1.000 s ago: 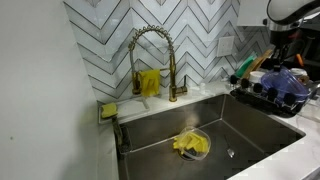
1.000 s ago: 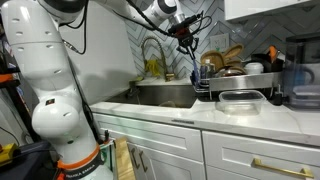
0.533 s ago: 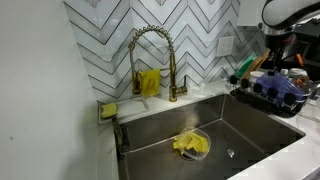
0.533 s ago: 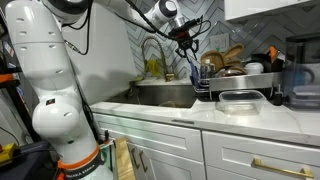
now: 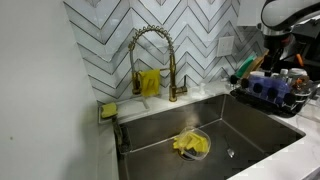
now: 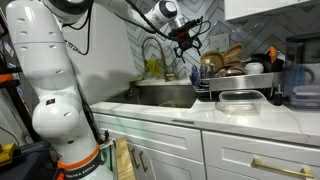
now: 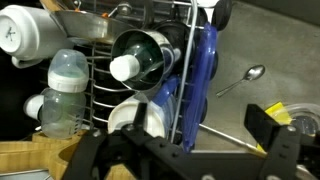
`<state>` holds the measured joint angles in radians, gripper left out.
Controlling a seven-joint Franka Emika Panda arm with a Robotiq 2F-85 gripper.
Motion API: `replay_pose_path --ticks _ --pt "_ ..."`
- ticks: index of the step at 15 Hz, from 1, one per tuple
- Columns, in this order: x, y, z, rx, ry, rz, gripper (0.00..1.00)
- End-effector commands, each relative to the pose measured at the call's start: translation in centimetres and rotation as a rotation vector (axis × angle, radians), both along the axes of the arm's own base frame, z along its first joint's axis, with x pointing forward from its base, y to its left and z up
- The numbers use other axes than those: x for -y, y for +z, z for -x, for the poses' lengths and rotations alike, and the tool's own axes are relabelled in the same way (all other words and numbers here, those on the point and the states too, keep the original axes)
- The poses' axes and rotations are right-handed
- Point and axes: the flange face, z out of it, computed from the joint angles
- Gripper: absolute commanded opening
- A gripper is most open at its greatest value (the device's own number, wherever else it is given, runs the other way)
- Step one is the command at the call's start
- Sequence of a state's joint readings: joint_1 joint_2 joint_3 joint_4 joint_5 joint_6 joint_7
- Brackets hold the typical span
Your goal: Transfer the lunchbox and its lid to the plate rack
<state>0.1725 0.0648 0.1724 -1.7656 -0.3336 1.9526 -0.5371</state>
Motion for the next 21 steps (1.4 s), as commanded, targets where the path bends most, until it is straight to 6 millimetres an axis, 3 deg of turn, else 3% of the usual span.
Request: replay_pose_path --ticks 1,4,9,10,12,15,21 --pt "0.5 0.9 0.7 0.015 -0.054 -0.026 1.00" --pt "3.5 3.1 1.2 0.053 -0.144 -0.071 1.00" --pt "12.0 8.0 2.6 0.130 -0.232 -0.236 1.00" --pt "9.6 7.1 0.9 0.102 -0.233 -0.164 1.00" --pt "11.1 8.2 1.1 0.119 -0.241 -0.174 1.00" --pt "9.7 7.3 0.9 0.104 -0.226 -0.171 1.00" --pt "17.2 5.1 -0.9 0.069 -0.406 -0.272 1.00"
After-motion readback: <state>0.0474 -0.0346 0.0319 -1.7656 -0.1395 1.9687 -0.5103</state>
